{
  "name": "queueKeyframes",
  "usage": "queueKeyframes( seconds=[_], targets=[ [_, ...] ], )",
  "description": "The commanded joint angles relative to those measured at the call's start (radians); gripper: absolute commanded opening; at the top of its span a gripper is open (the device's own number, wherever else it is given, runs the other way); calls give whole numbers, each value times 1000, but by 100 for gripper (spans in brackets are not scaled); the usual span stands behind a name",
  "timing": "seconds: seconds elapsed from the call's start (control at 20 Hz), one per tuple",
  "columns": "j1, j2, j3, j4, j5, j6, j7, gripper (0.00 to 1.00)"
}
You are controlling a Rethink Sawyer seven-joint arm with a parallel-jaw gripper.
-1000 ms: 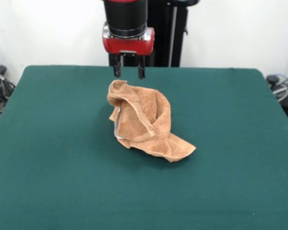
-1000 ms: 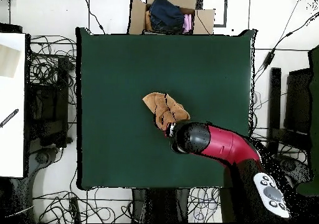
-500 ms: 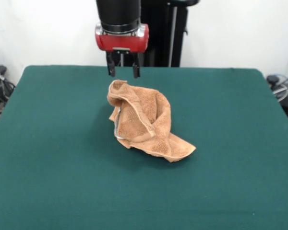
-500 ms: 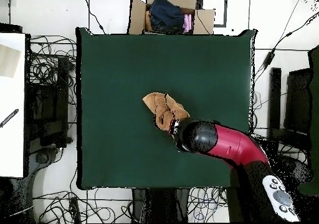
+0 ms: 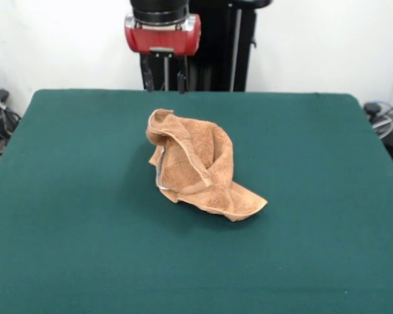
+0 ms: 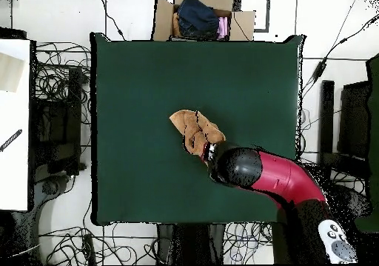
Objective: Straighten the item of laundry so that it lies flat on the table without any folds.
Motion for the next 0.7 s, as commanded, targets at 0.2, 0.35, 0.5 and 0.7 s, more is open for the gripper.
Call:
queueKeyframes(
  seconds=[0.2, 0.35, 0.5, 0.7],
  targets=[
    [10, -91, 73, 157, -32, 114, -39, 100],
    [16, -94, 68, 160, -36, 123, -33, 100],
    [19, -74, 72, 142, -40, 127, -29, 100],
    [35, -36, 70, 91, -49, 143, -21, 100]
  ],
)
